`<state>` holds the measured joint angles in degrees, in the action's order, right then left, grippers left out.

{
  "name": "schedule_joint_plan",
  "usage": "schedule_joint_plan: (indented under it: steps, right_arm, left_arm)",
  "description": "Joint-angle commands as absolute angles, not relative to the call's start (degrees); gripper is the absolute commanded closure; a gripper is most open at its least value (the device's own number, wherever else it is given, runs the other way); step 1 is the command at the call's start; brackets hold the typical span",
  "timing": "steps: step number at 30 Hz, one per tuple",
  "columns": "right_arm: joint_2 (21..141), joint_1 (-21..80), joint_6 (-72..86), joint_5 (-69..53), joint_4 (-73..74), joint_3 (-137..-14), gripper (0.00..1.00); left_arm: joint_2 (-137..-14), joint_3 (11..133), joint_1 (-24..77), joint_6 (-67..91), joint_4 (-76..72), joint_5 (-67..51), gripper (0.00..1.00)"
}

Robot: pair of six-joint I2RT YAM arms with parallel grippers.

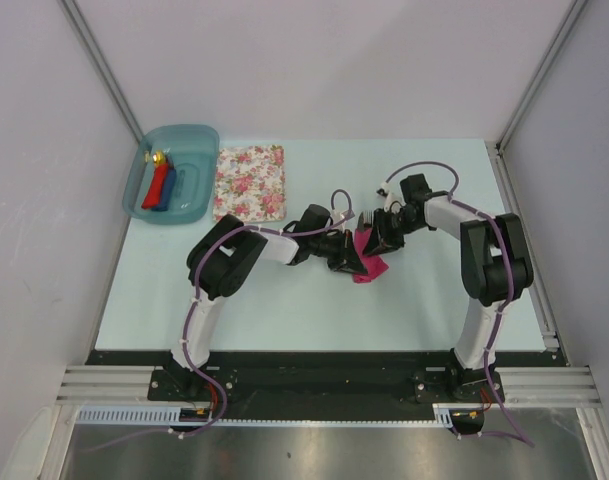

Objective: Place the utensils on the paper napkin and roll it up

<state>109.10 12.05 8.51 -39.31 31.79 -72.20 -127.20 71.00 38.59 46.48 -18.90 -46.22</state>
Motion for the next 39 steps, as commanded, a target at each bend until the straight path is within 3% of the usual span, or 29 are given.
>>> schedule_joint_plan:
  steps: [1, 11, 24, 39]
  right_arm:
    - [112.2, 12.2, 7.4, -35.6, 32.7, -70.0, 0.77]
    - [115.0, 12.7, 6.9, -31.6, 32.3, -68.4, 0.79]
    - [114.7, 12.7, 6.9, -31.3, 32.3, -67.7, 0.79]
    - [114.3, 12.6, 5.8, -30.8, 32.5, -67.8, 0.79]
  left_arm:
    - [-127.5, 69.4, 38.1, 45.5, -18.0, -45.7, 0.90]
    - [-121.4, 65.7, 38.4, 53.9, -34.0, -50.7, 0.68]
    - [-124.1, 64.4, 40.0, 60.6, -38.2, -51.4, 0.77]
    - [-127.6, 62.1, 38.1, 55.6, -32.5, -51.6, 0.83]
